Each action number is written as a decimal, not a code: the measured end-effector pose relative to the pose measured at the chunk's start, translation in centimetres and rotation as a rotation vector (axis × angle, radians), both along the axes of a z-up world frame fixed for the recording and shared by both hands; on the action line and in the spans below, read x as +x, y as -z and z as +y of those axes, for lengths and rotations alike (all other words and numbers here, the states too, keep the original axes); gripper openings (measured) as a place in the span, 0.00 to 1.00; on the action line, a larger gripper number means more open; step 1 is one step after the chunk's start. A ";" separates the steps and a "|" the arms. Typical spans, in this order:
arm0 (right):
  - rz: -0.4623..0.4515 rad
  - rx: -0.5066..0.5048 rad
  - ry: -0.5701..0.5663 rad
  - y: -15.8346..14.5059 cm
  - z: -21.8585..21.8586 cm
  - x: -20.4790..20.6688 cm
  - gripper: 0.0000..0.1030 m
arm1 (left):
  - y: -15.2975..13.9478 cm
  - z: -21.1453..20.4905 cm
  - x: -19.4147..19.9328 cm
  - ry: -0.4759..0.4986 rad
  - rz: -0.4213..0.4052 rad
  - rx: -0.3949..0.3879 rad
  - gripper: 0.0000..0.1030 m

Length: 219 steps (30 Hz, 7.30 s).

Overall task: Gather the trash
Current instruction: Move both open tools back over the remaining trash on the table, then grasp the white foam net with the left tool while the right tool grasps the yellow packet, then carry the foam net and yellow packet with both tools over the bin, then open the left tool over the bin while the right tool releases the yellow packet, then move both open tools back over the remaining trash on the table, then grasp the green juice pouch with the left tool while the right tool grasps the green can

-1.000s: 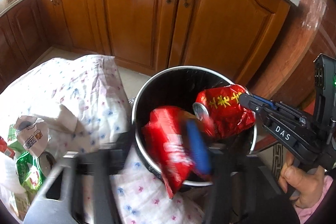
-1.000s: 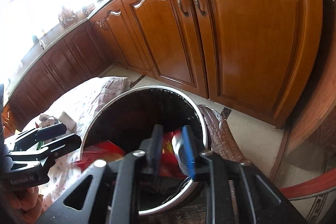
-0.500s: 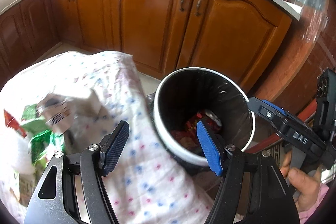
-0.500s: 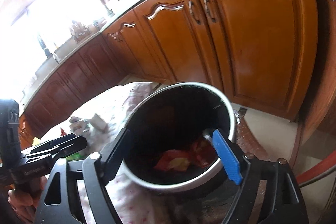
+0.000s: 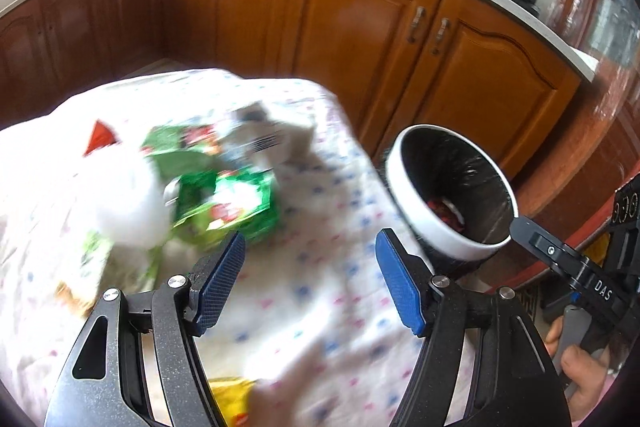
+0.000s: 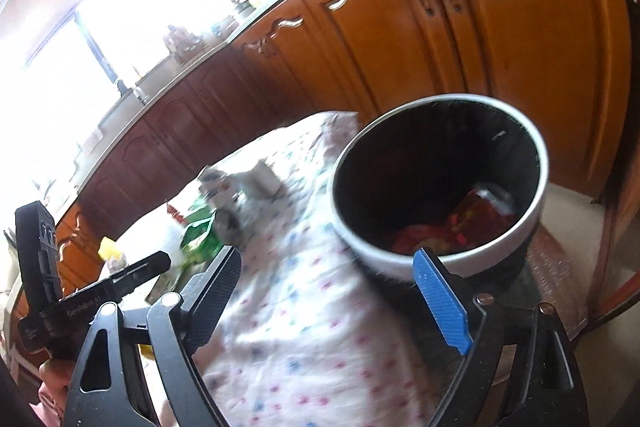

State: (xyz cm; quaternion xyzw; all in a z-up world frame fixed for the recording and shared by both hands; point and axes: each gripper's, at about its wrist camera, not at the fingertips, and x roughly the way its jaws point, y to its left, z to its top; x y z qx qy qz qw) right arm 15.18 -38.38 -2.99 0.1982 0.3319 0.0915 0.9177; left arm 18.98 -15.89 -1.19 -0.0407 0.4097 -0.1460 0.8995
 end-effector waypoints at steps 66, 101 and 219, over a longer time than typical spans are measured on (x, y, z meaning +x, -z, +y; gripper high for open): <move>0.044 0.162 -0.285 0.9 8.5 0.0 0.07 | 1.2 12.4 5.0 -0.187 -0.024 -0.036 0.69; -0.067 0.114 -0.077 -1.2 -2.6 -1.5 0.07 | -1.8 4.6 -1.0 -0.019 -0.045 -0.109 0.13; 0.042 -0.123 -0.324 2.7 14.3 10.9 0.54 | 5.3 14.9 4.1 -0.111 0.142 -0.030 0.78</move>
